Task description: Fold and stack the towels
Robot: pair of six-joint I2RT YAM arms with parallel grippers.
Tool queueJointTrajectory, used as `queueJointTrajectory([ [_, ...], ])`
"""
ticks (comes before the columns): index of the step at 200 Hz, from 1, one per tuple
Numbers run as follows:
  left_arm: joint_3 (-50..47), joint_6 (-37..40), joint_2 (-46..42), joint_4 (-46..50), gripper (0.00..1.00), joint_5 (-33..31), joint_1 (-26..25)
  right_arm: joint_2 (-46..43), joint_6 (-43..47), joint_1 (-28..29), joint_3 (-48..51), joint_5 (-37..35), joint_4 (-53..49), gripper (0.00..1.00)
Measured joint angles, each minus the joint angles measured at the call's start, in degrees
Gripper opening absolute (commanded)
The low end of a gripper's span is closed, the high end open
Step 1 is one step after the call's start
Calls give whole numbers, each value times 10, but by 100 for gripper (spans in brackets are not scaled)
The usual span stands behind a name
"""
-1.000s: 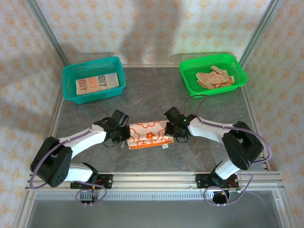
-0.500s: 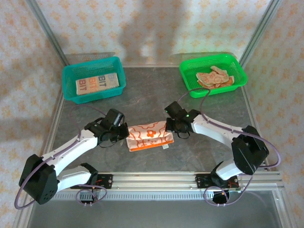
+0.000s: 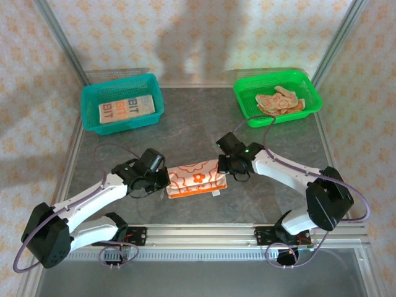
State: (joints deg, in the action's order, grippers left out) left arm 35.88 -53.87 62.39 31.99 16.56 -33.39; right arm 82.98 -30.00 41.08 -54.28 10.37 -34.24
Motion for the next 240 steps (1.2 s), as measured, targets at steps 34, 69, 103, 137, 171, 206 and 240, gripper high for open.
queueJointTrajectory([
  [34,-19,-7,13,0,0,10,0,35,-2,0,33,22,12,0],
  [69,-27,-8,48,-9,0,26,-8,60,-4,0,53,37,26,0],
  [103,-27,-12,49,-9,0,28,-11,60,-3,0,52,36,25,0],
  [137,-3,-19,21,11,0,28,-11,45,4,0,25,30,-4,0],
  [171,44,-26,-1,40,0,28,-11,11,16,0,-28,25,-40,0],
  [206,66,-37,-21,67,0,36,-11,-8,25,0,-52,23,-68,0],
  [240,66,-48,-35,84,0,43,-11,-16,29,0,-52,21,-95,0],
])
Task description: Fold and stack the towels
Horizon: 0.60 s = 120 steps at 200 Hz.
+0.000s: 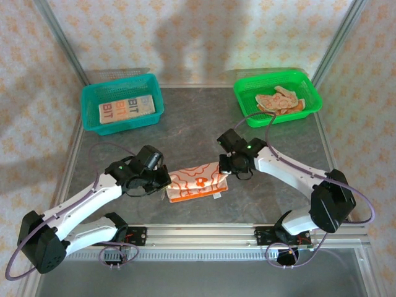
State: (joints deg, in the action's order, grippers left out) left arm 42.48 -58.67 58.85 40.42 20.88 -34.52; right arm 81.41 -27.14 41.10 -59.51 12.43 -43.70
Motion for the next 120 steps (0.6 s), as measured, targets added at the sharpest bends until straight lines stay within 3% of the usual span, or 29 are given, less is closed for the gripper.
queueJointTrajectory([
  [71,-89,-15,30,-39,0,23,-6,26,-1,0,51,20,31,0],
  [109,-107,-12,89,-83,15,29,-6,61,-1,0,82,27,68,0],
  [120,-107,-11,100,-90,28,30,-6,68,0,0,86,26,74,0],
])
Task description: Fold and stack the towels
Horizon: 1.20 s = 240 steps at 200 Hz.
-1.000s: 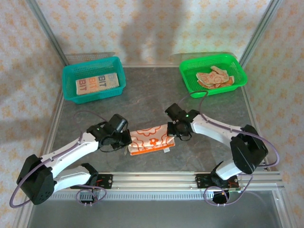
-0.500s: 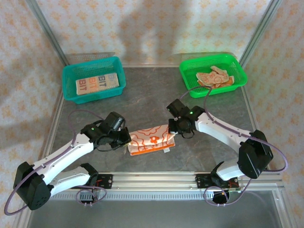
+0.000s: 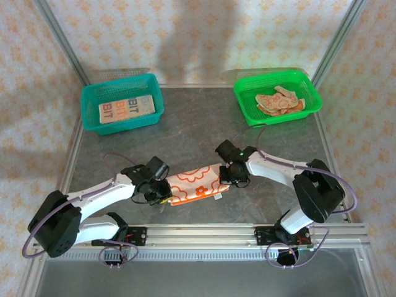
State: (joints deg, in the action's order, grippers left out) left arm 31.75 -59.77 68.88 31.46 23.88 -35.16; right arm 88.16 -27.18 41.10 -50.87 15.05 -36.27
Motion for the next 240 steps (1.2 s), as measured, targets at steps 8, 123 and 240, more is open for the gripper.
queueJointTrajectory([
  [8,0,3,6,-4,31,0,0,2,0,0,2,0,3,8],
  [123,42,44,40,-1,54,-28,-1,-48,14,0,-20,-33,10,50],
  [240,92,83,144,8,3,-59,-17,-101,-1,0,-20,-106,11,78],
])
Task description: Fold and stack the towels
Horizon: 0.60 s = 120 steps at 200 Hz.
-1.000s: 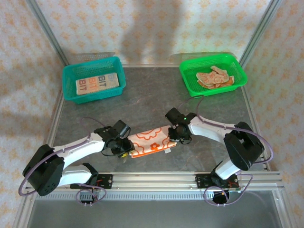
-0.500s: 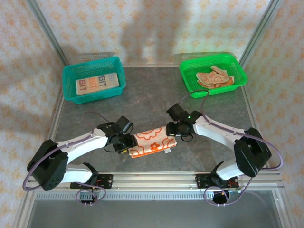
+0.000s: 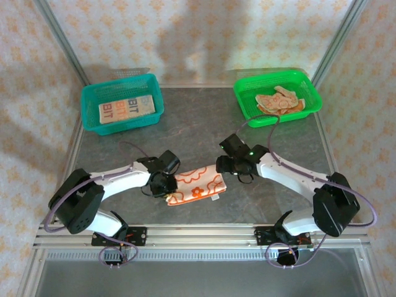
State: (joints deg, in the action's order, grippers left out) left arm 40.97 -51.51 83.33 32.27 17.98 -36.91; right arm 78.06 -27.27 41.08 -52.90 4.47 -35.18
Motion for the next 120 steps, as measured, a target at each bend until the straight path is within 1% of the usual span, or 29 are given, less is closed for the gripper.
queueJointTrajectory([
  [8,5,4,3,-5,0,-1,-2,-8,-2,0,0,-9,-1,79],
  [22,19,10,11,-1,0,-7,-4,-20,-4,-1,-3,-24,-2,83],
  [47,68,30,20,46,0,-31,-5,-26,-4,-8,-15,-43,-3,91],
  [51,83,35,21,56,0,-37,-5,-27,-6,-9,-17,-45,-3,95],
  [59,110,43,23,76,0,-44,-3,-27,-5,-12,-20,-48,-3,100],
  [82,210,73,32,127,0,-67,10,-27,-3,-22,-28,-54,-3,99],
  [120,380,137,92,202,0,-89,61,-24,6,-41,-53,-56,-3,99],
])
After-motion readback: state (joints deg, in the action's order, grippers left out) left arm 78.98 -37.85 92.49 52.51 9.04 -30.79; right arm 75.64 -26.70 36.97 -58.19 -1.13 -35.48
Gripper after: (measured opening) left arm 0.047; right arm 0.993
